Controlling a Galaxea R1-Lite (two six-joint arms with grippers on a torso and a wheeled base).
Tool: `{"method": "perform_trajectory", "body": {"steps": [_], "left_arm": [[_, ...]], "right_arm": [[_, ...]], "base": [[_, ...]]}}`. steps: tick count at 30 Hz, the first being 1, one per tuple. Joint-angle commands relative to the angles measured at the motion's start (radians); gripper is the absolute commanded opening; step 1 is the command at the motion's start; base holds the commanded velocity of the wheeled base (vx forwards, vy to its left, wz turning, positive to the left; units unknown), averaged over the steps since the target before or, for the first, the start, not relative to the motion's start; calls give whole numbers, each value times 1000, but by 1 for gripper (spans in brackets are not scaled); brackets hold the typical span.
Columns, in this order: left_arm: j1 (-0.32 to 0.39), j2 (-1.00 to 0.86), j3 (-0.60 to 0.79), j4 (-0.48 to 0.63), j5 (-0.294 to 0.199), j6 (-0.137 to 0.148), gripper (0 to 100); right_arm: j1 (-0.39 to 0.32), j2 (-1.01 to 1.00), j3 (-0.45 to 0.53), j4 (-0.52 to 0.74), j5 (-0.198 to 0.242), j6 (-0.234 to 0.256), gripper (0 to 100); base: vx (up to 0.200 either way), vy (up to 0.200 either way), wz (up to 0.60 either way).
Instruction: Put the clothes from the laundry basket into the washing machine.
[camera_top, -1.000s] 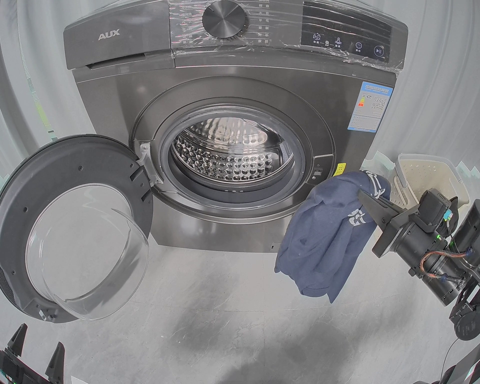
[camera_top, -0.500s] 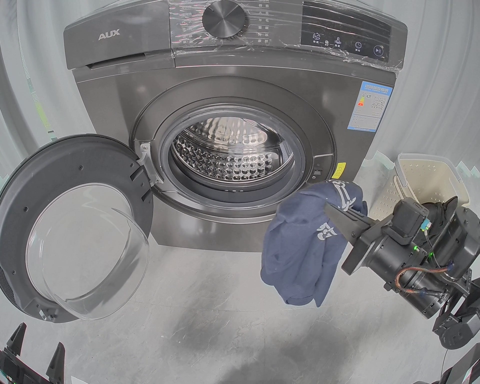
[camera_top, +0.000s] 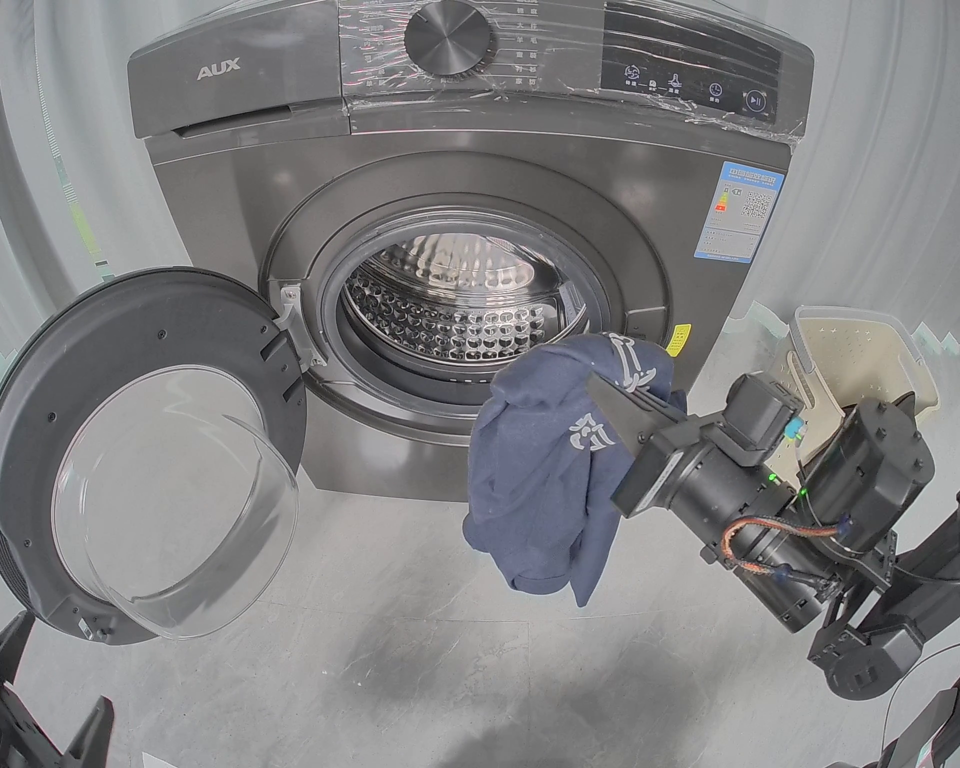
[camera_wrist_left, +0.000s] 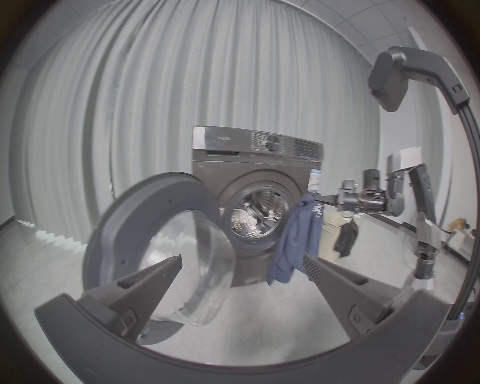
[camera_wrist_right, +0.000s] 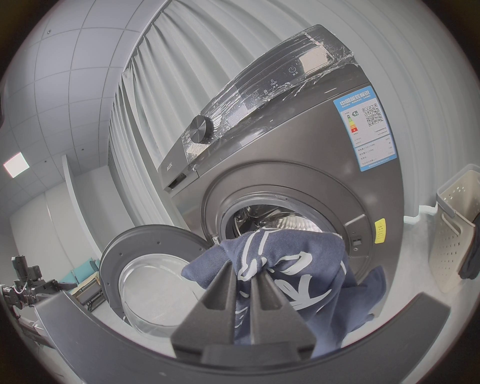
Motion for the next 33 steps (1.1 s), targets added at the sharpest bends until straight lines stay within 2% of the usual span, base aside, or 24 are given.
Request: {"method": "perform_trajectory", "body": {"steps": [1, 3, 7, 9, 10, 11, 13, 17, 18, 19, 21, 22, 24, 26, 27, 28, 33], "left_arm": [[40, 296, 74, -17, -183, 42, 100], [19, 406, 83, -92, -200, 61, 100], [-58, 581, 68, -257, -244, 53, 100], [-113, 686, 54, -323, -244, 49, 100], [-118, 693, 54, -327, -244, 49, 100], [-164, 776, 45, -376, -243, 45, 100], [-208, 888, 37, -439, -241, 45, 100], [-254, 1075, 20, -557, -239, 44, 100], [-254, 1075, 20, -557, -239, 44, 100], [-279, 1149, 16, -626, -239, 42, 100], [-308, 1210, 14, -692, -238, 39, 100], [-308, 1210, 14, -692, -238, 39, 100], [-372, 1310, 0, -769, -238, 21, 100], [-386, 1342, -4, -793, -236, 7, 100], [-403, 1397, -14, -839, -236, -14, 100], [-411, 1428, -17, -867, -236, -20, 100], [-443, 1549, -18, -990, -238, -27, 100]], "right_arm": [[17, 140, -114, -65, 2, 13, 0], [18, 150, -131, -68, 5, 14, 0], [31, 159, -184, -69, 22, 14, 0], [32, 167, -214, -68, 31, 13, 0], [32, 168, -216, -68, 30, 13, 0], [32, 176, -234, -68, 31, 13, 0], [32, 177, -240, -66, 36, 13, 0], [31, 180, -243, -68, 51, 13, 0], [31, 180, -243, -68, 51, 13, 0], [32, 180, -245, -69, 51, 13, 0], [34, 180, -243, -68, 51, 13, 0], [34, 180, -243, -68, 51, 13, 0], [40, 179, -245, -68, 50, 11, 0], [40, 179, -245, -69, 50, 11, 0], [43, 179, -243, -68, 50, 11, 0], [46, 179, -243, -68, 48, 10, 0], [52, 177, -245, -68, 45, 5, 0]], "base": [[0, 0, 0], [0, 0, 0], [0, 0, 0], [0, 0, 0], [0, 0, 0], [0, 0, 0], [0, 0, 0], [0, 0, 0], [0, 0, 0], [0, 0, 0], [0, 0, 0], [0, 0, 0], [0, 0, 0], [0, 0, 0], [0, 0, 0], [0, 0, 0], [0, 0, 0]]}}
